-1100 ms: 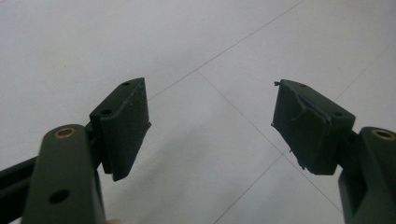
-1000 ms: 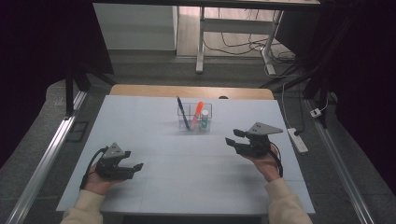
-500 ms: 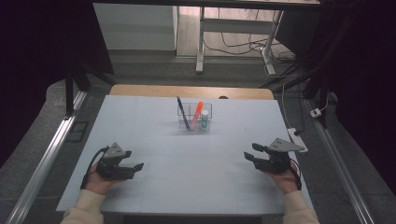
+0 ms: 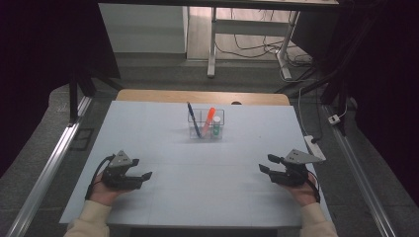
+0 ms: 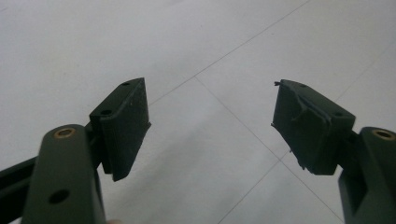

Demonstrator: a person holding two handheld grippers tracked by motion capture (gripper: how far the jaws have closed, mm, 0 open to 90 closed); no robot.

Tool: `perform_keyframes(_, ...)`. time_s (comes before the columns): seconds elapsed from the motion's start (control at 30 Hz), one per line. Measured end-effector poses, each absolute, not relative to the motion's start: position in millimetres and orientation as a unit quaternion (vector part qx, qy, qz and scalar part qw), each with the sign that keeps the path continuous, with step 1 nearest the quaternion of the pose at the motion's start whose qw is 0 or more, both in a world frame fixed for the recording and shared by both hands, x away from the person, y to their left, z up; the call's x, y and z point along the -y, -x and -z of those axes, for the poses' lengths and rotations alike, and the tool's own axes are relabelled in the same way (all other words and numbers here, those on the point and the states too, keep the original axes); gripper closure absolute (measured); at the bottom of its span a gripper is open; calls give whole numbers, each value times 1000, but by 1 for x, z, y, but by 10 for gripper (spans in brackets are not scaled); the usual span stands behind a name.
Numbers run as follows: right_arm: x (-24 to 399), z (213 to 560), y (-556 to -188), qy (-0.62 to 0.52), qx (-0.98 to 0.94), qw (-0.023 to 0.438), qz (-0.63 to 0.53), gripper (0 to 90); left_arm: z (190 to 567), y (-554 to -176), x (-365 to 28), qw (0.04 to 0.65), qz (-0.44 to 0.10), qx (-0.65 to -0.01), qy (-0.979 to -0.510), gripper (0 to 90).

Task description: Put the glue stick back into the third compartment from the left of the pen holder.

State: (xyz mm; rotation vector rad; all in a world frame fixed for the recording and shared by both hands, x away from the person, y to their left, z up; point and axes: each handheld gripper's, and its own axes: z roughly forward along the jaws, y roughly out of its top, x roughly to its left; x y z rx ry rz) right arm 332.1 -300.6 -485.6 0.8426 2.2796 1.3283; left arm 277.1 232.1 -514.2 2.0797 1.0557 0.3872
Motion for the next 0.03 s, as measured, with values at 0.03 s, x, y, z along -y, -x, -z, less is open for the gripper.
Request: perform_keyframes(0.03,300,486,-332,-299,-807,185,-475,438,514,-277,-232,379,-152,-413,-814,268)
